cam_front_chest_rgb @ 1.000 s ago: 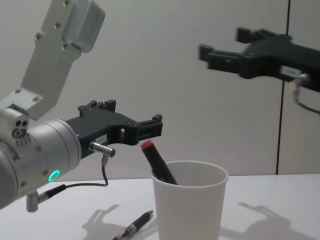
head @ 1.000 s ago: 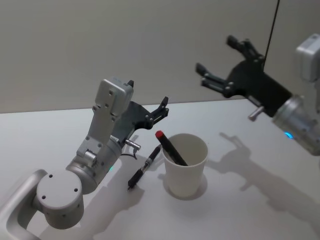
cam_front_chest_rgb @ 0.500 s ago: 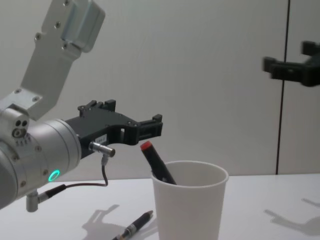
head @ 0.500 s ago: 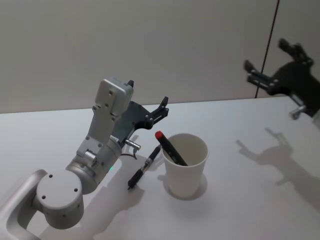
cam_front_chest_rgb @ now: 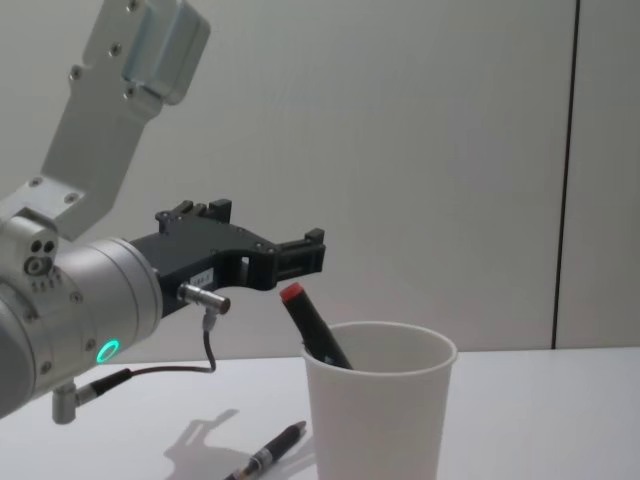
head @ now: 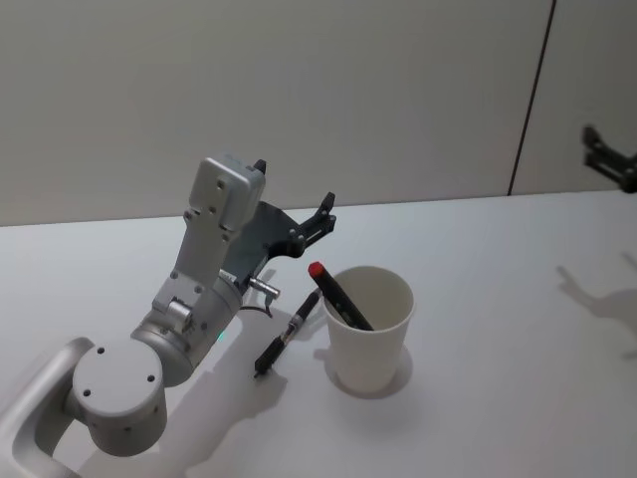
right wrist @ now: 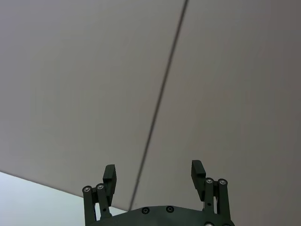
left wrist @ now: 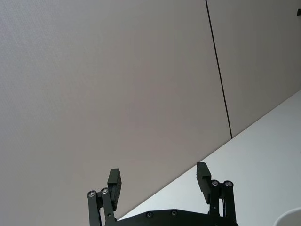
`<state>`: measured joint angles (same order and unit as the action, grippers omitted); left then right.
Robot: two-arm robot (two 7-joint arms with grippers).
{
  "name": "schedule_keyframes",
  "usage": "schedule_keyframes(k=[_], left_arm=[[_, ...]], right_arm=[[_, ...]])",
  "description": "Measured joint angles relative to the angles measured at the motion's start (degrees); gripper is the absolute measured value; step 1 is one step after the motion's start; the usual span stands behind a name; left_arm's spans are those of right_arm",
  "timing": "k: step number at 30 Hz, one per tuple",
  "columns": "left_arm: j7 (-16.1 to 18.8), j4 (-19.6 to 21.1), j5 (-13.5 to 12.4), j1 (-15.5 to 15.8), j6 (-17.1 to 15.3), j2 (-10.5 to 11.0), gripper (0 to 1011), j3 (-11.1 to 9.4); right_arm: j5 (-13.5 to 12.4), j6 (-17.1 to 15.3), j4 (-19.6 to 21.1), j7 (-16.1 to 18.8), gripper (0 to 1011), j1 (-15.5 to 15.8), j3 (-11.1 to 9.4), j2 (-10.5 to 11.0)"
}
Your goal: Place the pen into the pen holder.
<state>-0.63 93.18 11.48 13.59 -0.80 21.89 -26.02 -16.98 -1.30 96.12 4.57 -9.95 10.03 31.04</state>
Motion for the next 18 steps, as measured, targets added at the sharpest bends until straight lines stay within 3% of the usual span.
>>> schedule_keyframes(k=[8,13,18], left_arm=[[0.0,0.0,0.0,0.0,0.0,0.0,1001,0.0],[0.0,0.0,0.0,0.0,0.0,0.0,1001,0.0],[0.0,0.0,0.0,0.0,0.0,0.0,1001,0.0]], right_arm=[[-1.1,-2.7,-0.2,-3.8,1002,1.6,-2.4,2.3],[-1.1,-2.7,-0.1,-3.7,1002,1.9,-2.3,1.9],[-0.9,-2.4,0.7,-3.3,1002,3.2,-1.5,-0.2]])
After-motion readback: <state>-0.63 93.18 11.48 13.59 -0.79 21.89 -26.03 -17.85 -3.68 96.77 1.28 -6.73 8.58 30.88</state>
